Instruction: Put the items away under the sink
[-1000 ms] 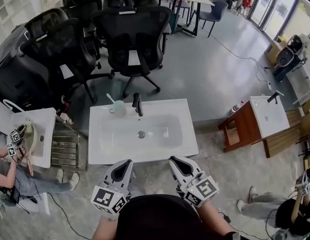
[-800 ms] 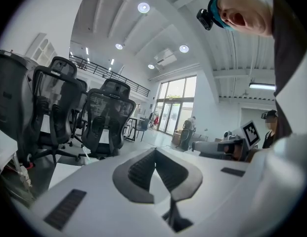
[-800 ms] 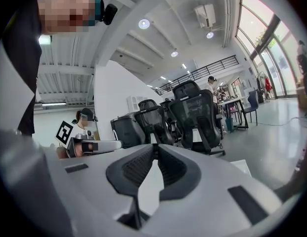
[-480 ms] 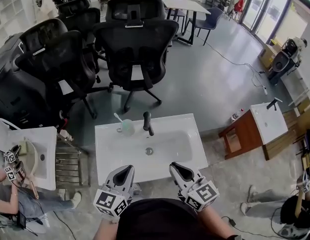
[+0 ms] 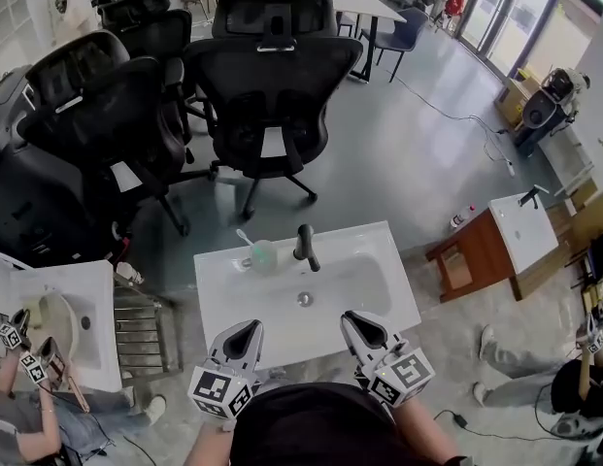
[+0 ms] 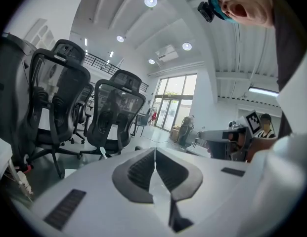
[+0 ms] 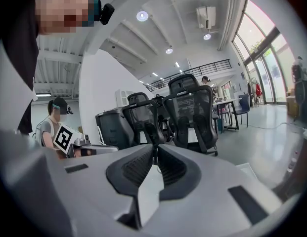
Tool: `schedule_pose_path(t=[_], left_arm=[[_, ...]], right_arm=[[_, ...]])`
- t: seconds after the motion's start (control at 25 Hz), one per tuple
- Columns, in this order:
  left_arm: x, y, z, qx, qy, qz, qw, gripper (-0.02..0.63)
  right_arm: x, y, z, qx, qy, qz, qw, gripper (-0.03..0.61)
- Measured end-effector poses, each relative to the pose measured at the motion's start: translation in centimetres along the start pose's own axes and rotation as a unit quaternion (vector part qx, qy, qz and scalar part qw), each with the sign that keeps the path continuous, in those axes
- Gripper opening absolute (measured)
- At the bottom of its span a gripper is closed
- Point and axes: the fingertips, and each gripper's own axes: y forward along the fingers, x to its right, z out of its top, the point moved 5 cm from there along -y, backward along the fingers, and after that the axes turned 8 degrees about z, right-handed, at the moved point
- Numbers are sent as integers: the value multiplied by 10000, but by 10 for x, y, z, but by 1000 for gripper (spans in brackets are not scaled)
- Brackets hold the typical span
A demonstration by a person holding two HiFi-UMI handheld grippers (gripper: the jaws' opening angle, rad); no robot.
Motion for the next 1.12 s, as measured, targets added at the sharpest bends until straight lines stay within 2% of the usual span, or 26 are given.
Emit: schedule_pose_path(t=[0.4,0.72,1.12], left_arm=[[-45,10,-16,-297,52,82,9995,23],[-61,32,-33,-361,-67,277,9989,23],[-78,71,-48,-564,-31,517,9971,25]], right_arm=[[-9,48,-8,-273,-4,83,9996,49],[4,69,-14,-482,-72,241,9985,51],[22,106,-16,-823,-122,598,9947,51]])
